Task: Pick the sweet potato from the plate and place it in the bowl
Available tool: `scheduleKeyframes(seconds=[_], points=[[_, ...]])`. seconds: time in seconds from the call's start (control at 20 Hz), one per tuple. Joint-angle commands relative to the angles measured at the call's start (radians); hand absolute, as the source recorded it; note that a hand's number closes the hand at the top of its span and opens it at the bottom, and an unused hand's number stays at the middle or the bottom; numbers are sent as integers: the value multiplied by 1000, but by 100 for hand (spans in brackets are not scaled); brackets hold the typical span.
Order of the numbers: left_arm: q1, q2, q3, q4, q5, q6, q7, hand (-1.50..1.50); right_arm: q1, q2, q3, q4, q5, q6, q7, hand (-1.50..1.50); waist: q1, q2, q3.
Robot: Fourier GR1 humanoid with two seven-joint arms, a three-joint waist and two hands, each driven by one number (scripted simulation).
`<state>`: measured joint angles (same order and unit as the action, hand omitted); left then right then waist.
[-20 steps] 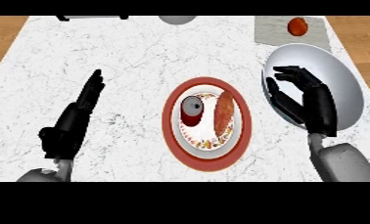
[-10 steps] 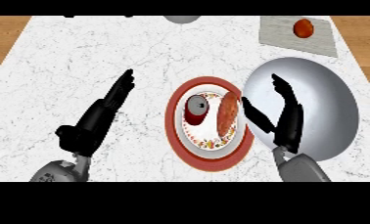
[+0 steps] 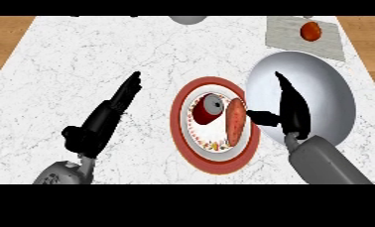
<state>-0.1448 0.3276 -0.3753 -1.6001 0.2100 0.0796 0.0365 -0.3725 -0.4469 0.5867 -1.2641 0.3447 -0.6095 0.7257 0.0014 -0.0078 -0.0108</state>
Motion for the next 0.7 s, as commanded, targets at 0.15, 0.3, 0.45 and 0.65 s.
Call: scheduleKeyframes(seconds=[0.15, 0.3, 0.45, 0.65], points=[[-9, -5, 0, 8, -2, -11, -5, 0, -174, 29, 56, -88, -160, 449, 424, -150, 15, 0, 4], [3, -10, 1, 31, -5, -19, -25, 0, -257, 25, 11, -146, -262, 570, 583, -150, 2, 1, 6], [-29, 12, 42, 41, 22, -51, -12, 0, -333, 68, -12, -123, -320, 607, 686, -150, 6, 5, 8], [-2, -28, 10, 27, -12, -21, -22, 0, -367, 64, -36, -39, -363, 630, 689, -150, 12, 7, 9]])
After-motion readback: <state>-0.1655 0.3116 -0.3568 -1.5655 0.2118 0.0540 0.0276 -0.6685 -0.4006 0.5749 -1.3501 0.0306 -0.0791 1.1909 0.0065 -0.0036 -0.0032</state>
